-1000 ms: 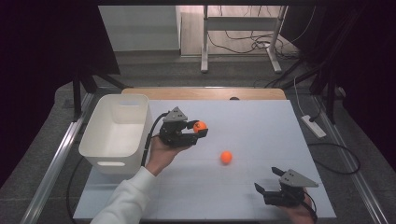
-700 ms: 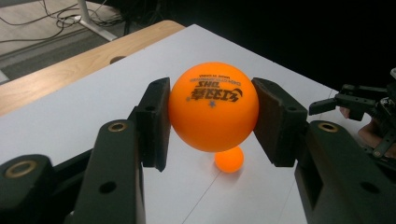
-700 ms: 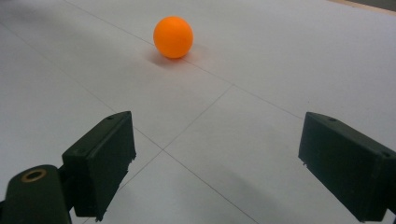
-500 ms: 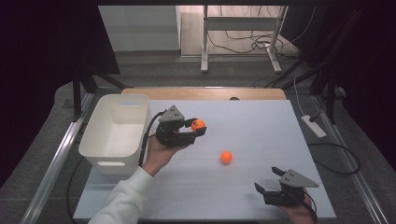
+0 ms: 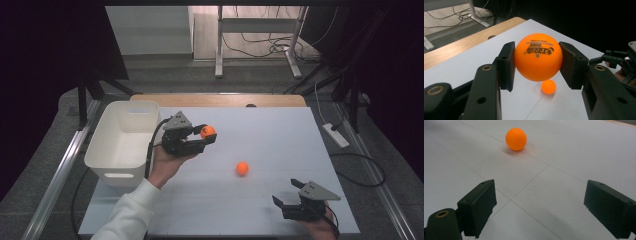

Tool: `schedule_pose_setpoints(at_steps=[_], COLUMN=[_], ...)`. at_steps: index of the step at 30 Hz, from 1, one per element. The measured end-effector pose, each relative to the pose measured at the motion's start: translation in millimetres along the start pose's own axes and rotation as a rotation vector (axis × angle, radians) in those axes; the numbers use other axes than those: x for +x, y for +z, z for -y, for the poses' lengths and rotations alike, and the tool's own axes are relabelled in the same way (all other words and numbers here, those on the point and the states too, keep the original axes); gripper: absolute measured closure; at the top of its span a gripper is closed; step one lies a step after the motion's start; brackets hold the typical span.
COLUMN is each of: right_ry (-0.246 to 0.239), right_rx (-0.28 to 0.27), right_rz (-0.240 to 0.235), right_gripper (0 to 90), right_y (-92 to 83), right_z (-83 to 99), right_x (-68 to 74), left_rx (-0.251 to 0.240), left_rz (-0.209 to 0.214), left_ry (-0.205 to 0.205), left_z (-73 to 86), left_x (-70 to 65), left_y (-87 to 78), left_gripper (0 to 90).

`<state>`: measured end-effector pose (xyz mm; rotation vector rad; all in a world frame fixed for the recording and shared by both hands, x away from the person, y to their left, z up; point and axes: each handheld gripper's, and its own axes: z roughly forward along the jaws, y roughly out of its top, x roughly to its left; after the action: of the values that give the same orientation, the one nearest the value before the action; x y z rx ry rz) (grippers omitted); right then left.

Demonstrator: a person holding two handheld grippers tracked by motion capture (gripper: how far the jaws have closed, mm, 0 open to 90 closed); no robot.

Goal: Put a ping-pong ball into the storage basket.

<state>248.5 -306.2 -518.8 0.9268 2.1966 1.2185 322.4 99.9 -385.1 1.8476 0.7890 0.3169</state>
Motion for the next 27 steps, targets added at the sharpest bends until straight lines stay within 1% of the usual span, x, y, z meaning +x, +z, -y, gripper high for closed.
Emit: schedule_pose_setpoints(at_steps=[17,27], right_ry=[0.000,-0.002], right_rx=[-0.004,-0.001], right_rz=[-0.001,0.001], right_gripper=[10.7,10.7], right_y=[0.0,0.0], right_z=[-0.6,-0.7], right_x=[0.7,0.6], left_rx=[-0.028,-0.046], left_rz=[-0.029,-0.039], left_ry=[-0.016,-0.029], left_z=[-3.6,-3.8], left_x=[9.4,14.9], left_y=[-17.7,-25.9], left_gripper=[50.3,50.4])
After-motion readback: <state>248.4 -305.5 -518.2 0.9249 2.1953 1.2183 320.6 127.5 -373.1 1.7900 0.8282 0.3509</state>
